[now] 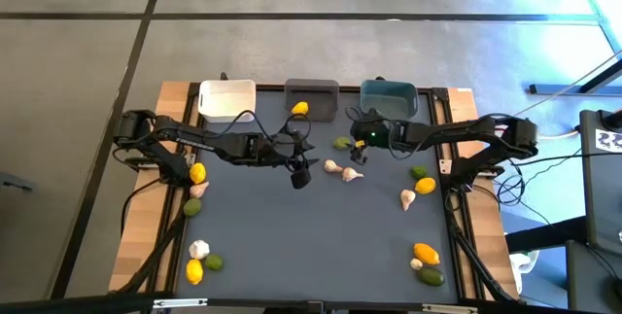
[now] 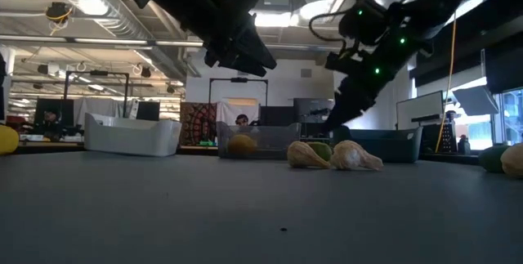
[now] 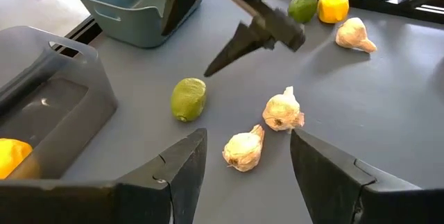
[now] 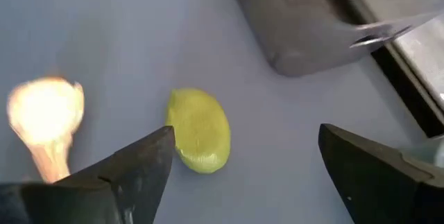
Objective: Sort produce into baskets
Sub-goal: Put the lime into the blue bin
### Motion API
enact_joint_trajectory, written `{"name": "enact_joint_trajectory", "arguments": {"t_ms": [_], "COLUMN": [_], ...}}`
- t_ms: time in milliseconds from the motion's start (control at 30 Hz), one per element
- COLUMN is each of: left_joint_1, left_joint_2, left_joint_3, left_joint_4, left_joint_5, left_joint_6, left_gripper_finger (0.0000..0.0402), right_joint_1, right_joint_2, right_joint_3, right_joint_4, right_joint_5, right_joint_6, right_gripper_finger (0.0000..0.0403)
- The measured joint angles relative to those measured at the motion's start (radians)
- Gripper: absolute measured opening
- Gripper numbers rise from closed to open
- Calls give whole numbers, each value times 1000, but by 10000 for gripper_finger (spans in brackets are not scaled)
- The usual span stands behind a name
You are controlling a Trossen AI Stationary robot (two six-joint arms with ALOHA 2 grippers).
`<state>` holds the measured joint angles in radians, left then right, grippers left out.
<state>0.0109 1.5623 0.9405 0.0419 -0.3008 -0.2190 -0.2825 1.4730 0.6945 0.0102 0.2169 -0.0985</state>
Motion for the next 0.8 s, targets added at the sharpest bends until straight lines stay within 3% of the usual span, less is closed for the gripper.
{"name": "enact_joint_trajectory", "arguments": {"t_ms": [100, 300, 633, 800], "left_joint_1": [0, 0, 0, 0], "left_joint_2": [0, 0, 0, 1], "left_joint_3": [0, 0, 0, 0], "left_joint_4": [0, 0, 0, -1], "left_joint_5": [0, 0, 0, 0], "left_joint_6": [0, 4, 0, -1], "left_gripper_finger": [202, 202, 202, 202], "right_joint_1": [0, 0, -2, -2], "right_joint_2": [36, 95, 179, 208], "right_joint_3": [0, 0, 0, 0], "right_joint_4": [38, 112, 166, 169], "right_joint_5": [-4, -110, -89, -89], "right_joint_6": [-30, -86, -117, -138], "right_gripper_finger": [347, 330, 294, 249]}}
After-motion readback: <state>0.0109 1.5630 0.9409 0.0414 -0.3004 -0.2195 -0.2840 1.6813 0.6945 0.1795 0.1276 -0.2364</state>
